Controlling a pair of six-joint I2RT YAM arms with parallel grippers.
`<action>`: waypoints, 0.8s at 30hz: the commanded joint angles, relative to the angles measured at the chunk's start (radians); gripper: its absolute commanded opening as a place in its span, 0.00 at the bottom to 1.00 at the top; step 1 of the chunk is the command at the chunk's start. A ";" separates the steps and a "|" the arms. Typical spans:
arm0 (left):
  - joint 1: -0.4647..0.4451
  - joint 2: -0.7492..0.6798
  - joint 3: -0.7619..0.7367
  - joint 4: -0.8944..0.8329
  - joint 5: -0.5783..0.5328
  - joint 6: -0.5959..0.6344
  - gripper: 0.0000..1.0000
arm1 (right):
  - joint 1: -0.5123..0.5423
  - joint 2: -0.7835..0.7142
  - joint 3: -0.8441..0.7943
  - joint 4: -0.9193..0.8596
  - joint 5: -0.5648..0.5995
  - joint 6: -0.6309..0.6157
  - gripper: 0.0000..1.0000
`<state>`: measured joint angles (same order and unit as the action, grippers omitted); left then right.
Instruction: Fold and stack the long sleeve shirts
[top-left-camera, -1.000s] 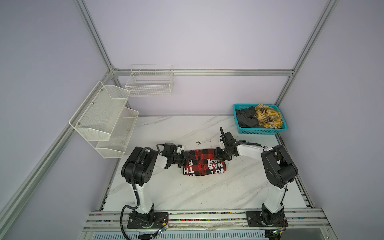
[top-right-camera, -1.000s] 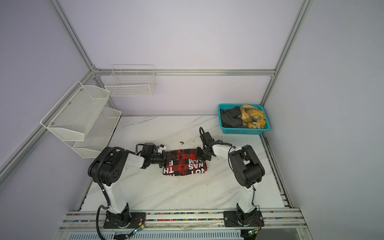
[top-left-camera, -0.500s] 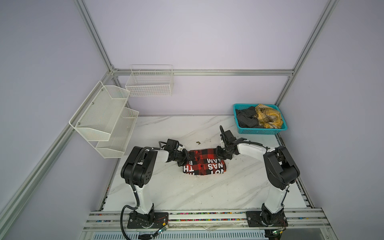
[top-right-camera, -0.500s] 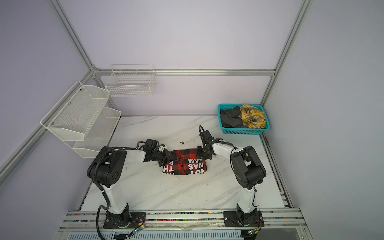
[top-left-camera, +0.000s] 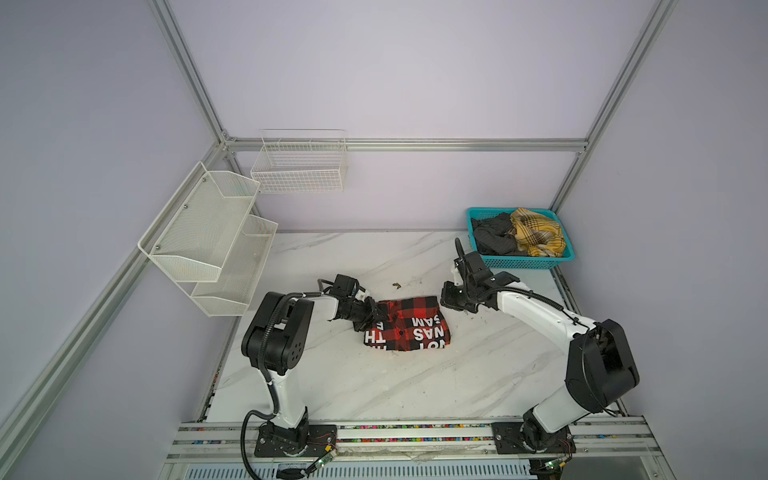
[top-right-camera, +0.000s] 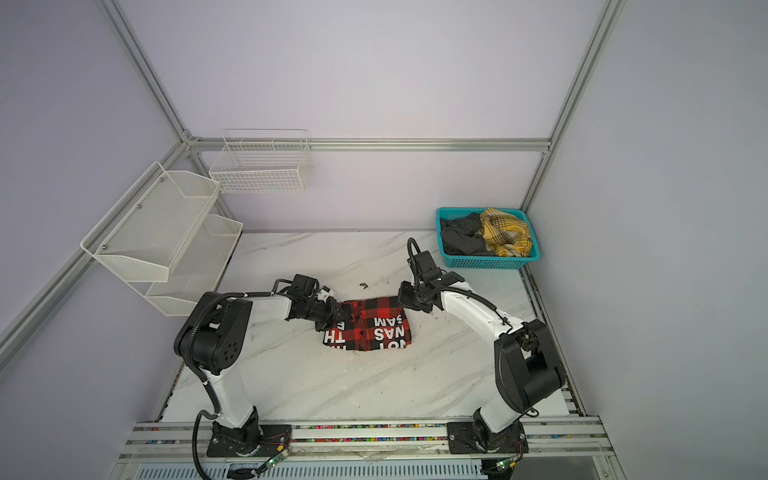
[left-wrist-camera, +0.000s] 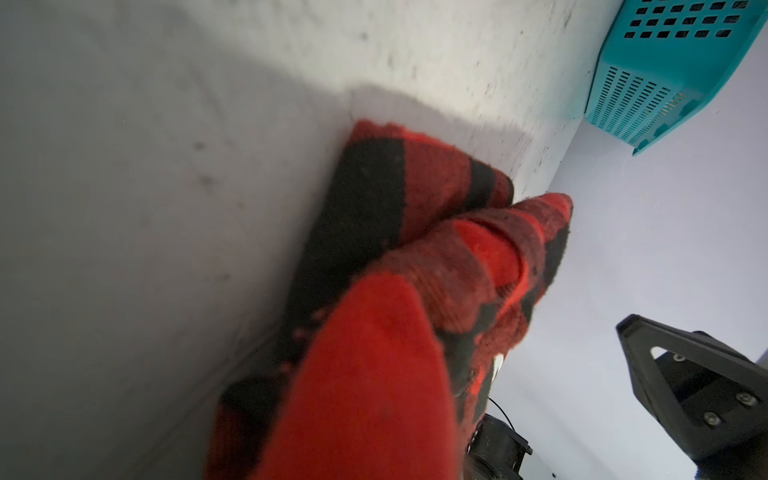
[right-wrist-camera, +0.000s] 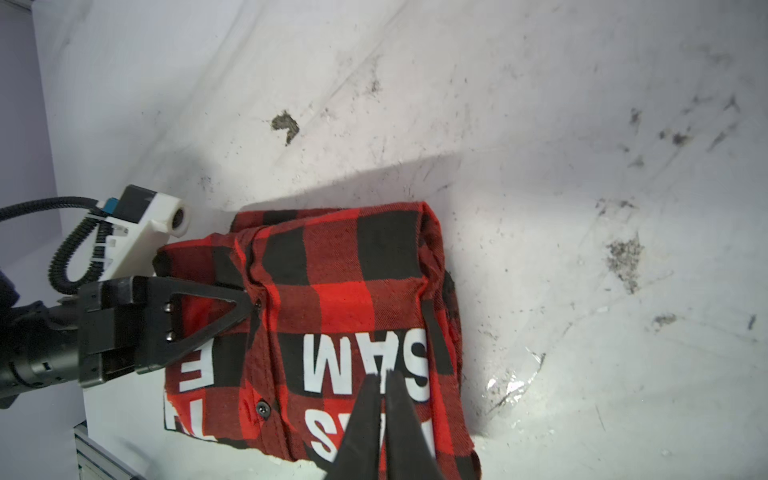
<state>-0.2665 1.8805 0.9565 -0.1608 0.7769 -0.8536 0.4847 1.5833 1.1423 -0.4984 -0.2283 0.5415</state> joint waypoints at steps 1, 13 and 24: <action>0.008 -0.024 0.028 -0.084 -0.067 0.028 0.05 | 0.009 -0.032 -0.048 0.000 -0.001 0.033 0.10; 0.082 -0.108 0.175 -0.381 -0.178 0.176 0.00 | 0.027 -0.036 -0.032 0.000 0.007 0.048 0.10; 0.232 -0.233 0.811 -1.211 -1.042 0.542 0.00 | 0.026 -0.204 -0.097 0.036 -0.006 0.117 0.10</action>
<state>-0.0151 1.7363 1.6661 -1.0931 0.0795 -0.4366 0.5060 1.4322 1.0660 -0.4725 -0.2394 0.6285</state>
